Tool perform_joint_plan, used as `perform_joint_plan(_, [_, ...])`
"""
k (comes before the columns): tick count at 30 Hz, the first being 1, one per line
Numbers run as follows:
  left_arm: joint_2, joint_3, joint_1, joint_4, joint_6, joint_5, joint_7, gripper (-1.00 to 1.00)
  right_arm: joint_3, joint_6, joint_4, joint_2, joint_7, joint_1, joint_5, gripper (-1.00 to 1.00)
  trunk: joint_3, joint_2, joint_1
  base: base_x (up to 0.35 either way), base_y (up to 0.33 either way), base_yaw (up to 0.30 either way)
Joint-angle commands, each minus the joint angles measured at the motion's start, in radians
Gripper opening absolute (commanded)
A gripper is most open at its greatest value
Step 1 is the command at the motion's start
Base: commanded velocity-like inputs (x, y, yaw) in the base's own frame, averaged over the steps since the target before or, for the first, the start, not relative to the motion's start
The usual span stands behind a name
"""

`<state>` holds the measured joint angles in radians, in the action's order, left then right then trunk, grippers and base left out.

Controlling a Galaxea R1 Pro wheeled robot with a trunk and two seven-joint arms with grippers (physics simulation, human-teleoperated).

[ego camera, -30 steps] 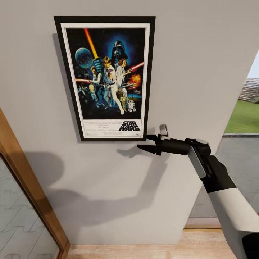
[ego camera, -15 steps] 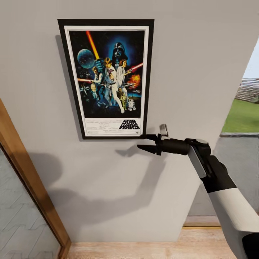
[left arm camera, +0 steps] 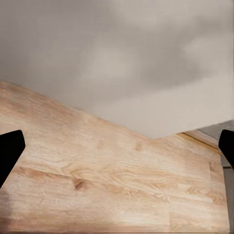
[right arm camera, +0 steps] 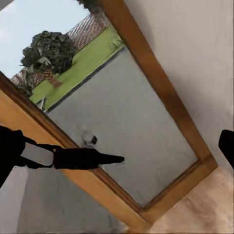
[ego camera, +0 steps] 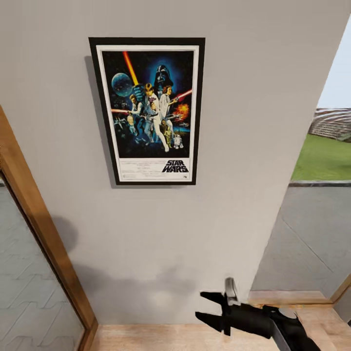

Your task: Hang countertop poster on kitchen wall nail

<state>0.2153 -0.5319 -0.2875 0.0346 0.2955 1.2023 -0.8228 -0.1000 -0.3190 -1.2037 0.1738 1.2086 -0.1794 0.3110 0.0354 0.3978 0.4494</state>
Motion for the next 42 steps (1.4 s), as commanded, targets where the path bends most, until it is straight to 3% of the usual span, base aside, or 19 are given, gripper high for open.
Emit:
perform_joint_plan(1, [-0.001,-0.03,-0.001,0.0,0.005,0.005,0.018,1.0,0.0,0.026,0.069,0.001,-0.036,0.021,-0.014,1.0,0.001,0.002,0.001,-0.014,0.0,0.0])
perform_joint_plan(8, [-0.012,-0.109,-0.001,0.038,-0.003,-0.028,0.132,1.0,0.002,0.143,0.303,0.001,-0.176,0.055,-0.056,1.0,-0.011,0.002,0.001,-0.006,0.0,0.0])
perform_joint_plan(15, [-0.018,-0.125,-0.001,0.113,-0.032,-0.102,0.241,1.0,0.0,0.175,0.441,0.001,-0.328,0.061,-0.11,1.0,-0.023,0.002,0.001,-0.001,0.0,0.0])
perform_joint_plan(20, [-0.018,-0.127,-0.001,0.172,-0.125,-0.138,0.319,1.0,-0.001,0.183,0.526,0.0,-0.444,0.062,-0.146,1.0,-0.031,0.002,0.001,0.0,0.0,0.0])
perform_joint_plan(21, [-0.018,-0.127,-0.001,0.187,-0.153,-0.145,0.335,1.0,-0.001,0.201,0.577,0.0,-0.493,0.063,-0.152,1.0,-0.033,0.002,0.001,0.0,0.0,0.0])
perform_joint_plan(22, [-0.018,-0.127,-0.001,0.19,-0.159,-0.148,0.339,1.0,-0.001,0.215,0.596,0.0,-0.509,0.063,-0.153,1.0,-0.034,0.002,0.001,0.0,0.0,0.0])
perform_joint_plan(24, [-0.017,-0.124,-0.001,0.197,-0.172,-0.171,0.347,1.0,-0.002,0.329,0.728,-0.001,-0.601,0.063,-0.157,1.0,-0.038,0.002,0.001,0.0,0.0,0.0])
perform_joint_plan(28, [-0.015,-0.119,-0.001,0.197,-0.173,-0.183,0.347,1.0,0.002,0.392,0.826,-0.001,-0.689,0.063,-0.157,1.0,-0.044,0.002,0.001,0.0,0.0,0.0])
perform_joint_plan(33, [-0.013,-0.117,-0.001,0.195,-0.173,-0.182,0.349,1.0,0.001,0.402,0.842,-0.005,-0.751,0.063,-0.158,1.0,-0.053,0.002,0.001,0.0,0.0,0.0])
perform_joint_plan(34, [-0.013,-0.117,-0.001,0.194,-0.173,-0.182,0.352,1.0,0.001,0.4,0.845,-0.009,-0.814,0.063,-0.155,1.0,-0.053,0.002,0.001,0.0,0.0,0.0])
perform_joint_plan(35, [-0.013,-0.117,-0.001,0.194,-0.173,-0.181,0.352,1.0,0.001,0.399,0.849,-0.009,-0.826,0.063,-0.154,1.0,-0.054,0.002,0.001,0.0,0.0,0.0])
perform_joint_plan(38, [-0.013,-0.119,-0.001,0.192,-0.173,-0.181,0.353,1.0,0.001,0.4,0.921,-0.011,-0.897,0.063,-0.152,1.0,-0.055,0.002,0.001,0.0,0.0,0.0])
perform_joint_plan(42, [-0.014,-0.12,-0.001,0.191,-0.173,-0.181,0.354,1.0,0.0,0.403,1.011,-0.011,-0.938,0.063,-0.152,1.0,-0.055,0.002,0.001,0.0,0.0,0.0])
